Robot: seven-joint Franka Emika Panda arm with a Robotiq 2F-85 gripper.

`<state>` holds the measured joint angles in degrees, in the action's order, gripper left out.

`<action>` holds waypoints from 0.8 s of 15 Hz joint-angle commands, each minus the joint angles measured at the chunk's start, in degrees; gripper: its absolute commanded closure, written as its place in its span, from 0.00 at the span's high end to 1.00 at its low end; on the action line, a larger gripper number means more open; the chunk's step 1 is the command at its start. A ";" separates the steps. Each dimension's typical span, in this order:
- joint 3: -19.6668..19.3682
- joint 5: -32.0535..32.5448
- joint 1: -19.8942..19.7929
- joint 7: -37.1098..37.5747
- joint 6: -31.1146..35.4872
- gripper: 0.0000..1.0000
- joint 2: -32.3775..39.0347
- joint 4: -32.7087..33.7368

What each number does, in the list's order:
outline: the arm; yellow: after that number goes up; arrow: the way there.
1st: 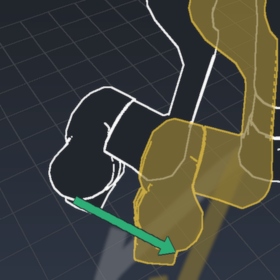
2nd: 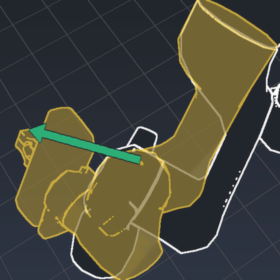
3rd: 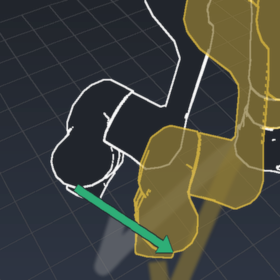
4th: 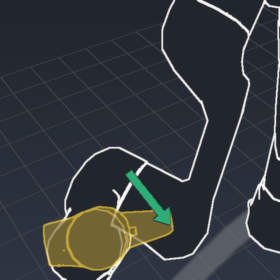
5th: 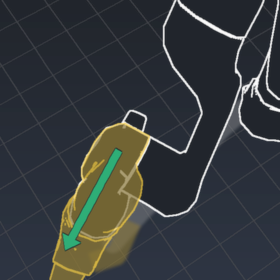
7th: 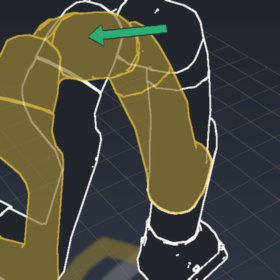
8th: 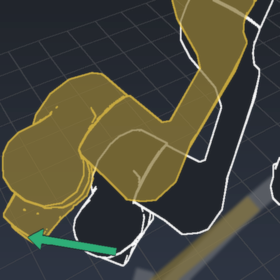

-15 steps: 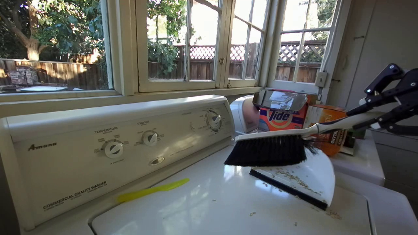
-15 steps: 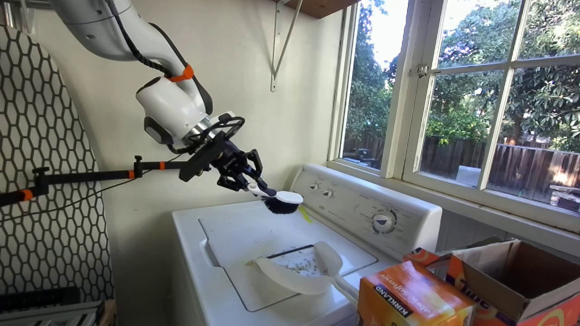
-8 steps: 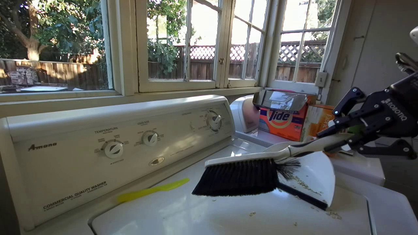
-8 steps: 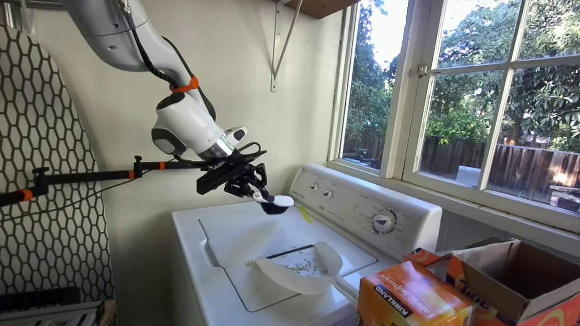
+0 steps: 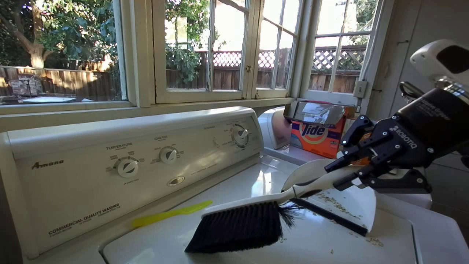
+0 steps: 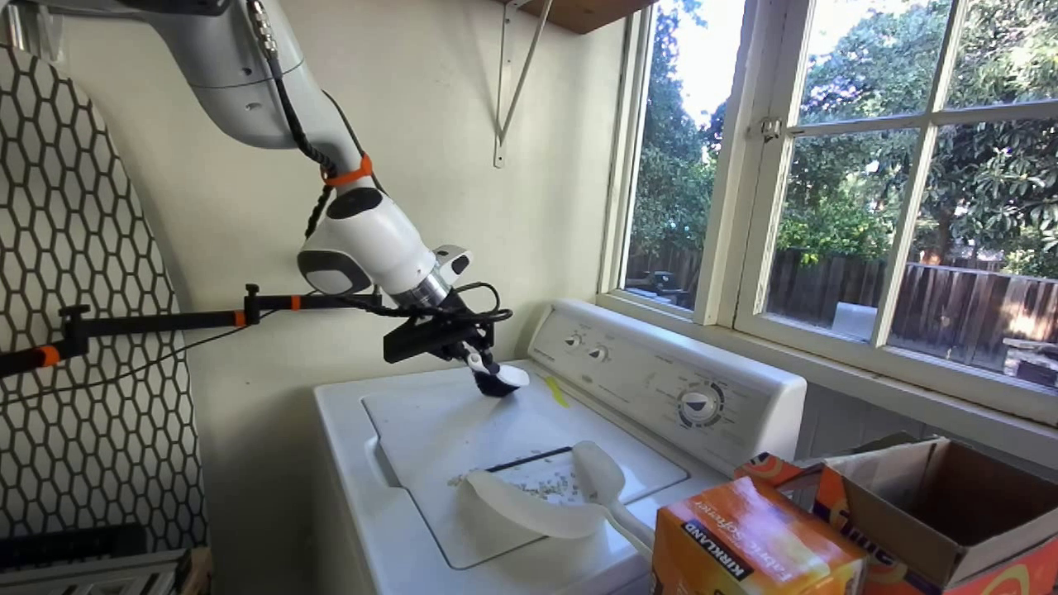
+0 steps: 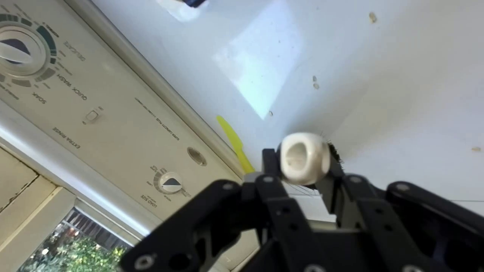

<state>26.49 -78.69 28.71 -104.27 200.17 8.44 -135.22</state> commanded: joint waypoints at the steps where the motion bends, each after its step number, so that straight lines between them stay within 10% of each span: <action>1: 0.75 6.73 -1.51 6.16 -3.54 0.07 3.28 3.09; 5: 1.58 8.24 -3.16 8.16 -7.04 0.07 8.20 5.45; 8: -3.79 23.81 -0.44 23.65 -9.40 0.07 10.59 3.48; 12: 0.08 19.73 -4.87 18.62 -9.37 0.07 16.27 6.21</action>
<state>25.07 -59.83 25.92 -85.62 192.07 21.17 -130.69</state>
